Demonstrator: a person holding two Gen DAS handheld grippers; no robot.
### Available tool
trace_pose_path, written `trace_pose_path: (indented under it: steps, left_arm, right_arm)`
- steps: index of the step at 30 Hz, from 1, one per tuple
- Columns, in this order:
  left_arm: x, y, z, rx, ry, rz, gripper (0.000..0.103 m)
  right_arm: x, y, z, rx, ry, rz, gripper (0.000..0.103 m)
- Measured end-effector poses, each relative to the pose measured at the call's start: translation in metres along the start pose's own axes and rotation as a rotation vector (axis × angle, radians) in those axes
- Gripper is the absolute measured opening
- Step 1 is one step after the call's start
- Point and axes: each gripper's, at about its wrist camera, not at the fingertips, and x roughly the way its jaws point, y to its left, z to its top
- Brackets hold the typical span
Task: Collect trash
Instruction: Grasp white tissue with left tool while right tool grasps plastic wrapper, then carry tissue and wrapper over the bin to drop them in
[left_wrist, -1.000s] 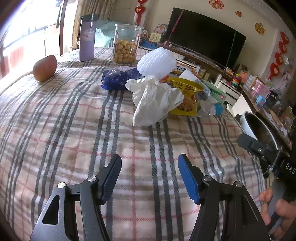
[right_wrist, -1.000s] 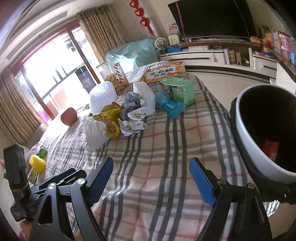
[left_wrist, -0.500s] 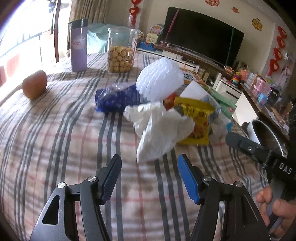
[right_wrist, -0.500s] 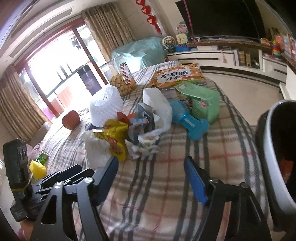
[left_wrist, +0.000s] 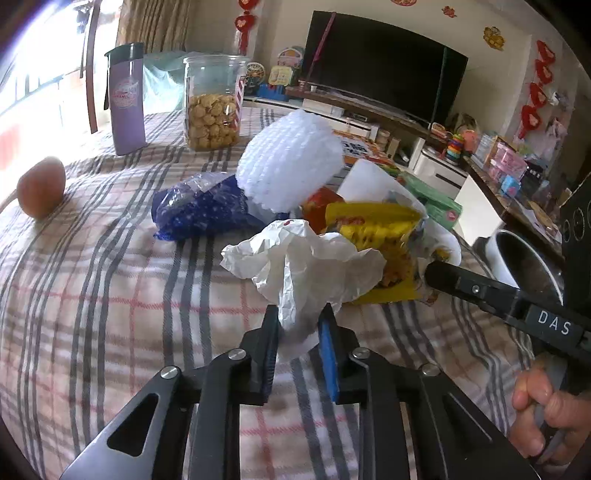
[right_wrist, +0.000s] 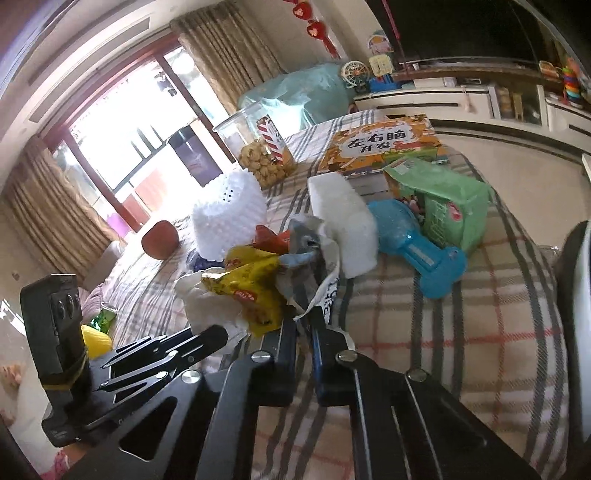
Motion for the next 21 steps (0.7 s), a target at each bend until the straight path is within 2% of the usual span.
trace_pose_path:
  steps: [9,21]
  left_arm:
    - [-0.028,-0.01,-0.028,-0.027,-0.004,-0.042,0.018]
    - [-0.048,-0.054,-0.043,0.036,0.01,-0.125,0.018]
  right_arm:
    - [-0.042,-0.013,-0.022,0.022,-0.036,-0.022,0.006]
    - [-0.098,-0.038,-0.037,0.062,-0.099,-0.069,0.006]
